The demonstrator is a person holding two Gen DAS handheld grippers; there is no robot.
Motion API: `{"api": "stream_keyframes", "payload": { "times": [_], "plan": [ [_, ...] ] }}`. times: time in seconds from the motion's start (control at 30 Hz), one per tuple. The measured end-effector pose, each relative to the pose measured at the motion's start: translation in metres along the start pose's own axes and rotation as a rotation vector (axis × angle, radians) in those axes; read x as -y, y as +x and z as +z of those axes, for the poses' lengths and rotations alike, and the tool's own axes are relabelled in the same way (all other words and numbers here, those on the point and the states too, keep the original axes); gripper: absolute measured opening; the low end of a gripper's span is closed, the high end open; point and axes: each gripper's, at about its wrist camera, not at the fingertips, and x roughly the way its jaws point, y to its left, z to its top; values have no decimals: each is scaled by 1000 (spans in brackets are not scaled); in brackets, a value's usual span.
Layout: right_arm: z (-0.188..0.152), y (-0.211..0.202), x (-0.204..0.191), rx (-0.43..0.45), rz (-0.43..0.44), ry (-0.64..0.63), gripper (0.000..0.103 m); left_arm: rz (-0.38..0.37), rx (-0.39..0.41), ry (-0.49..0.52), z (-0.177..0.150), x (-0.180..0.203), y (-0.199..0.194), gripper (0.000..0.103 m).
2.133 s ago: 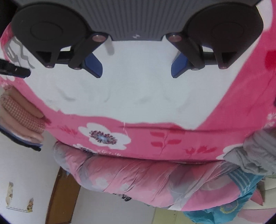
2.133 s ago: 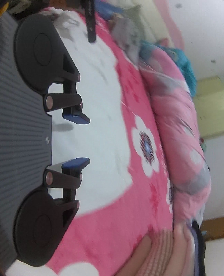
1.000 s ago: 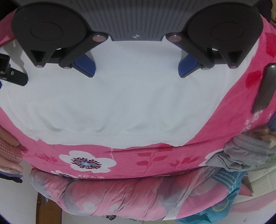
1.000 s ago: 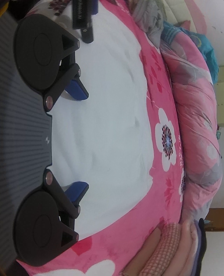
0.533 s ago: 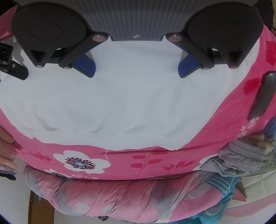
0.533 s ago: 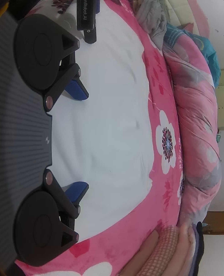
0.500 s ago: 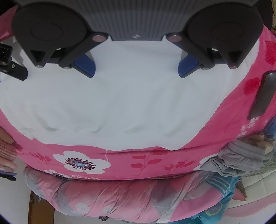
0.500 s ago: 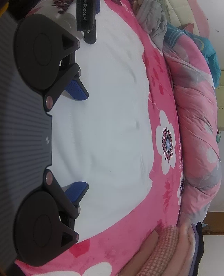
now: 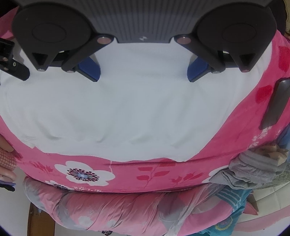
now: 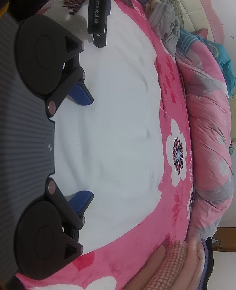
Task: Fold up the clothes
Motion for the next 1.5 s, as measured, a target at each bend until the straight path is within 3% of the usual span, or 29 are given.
{"api": "stream_keyframes", "payload": {
  "times": [1.5],
  "plan": [
    [-6,2,-3,14,-19,-28,102,23,-3,31,-3,4,0,103]
  ]
}}
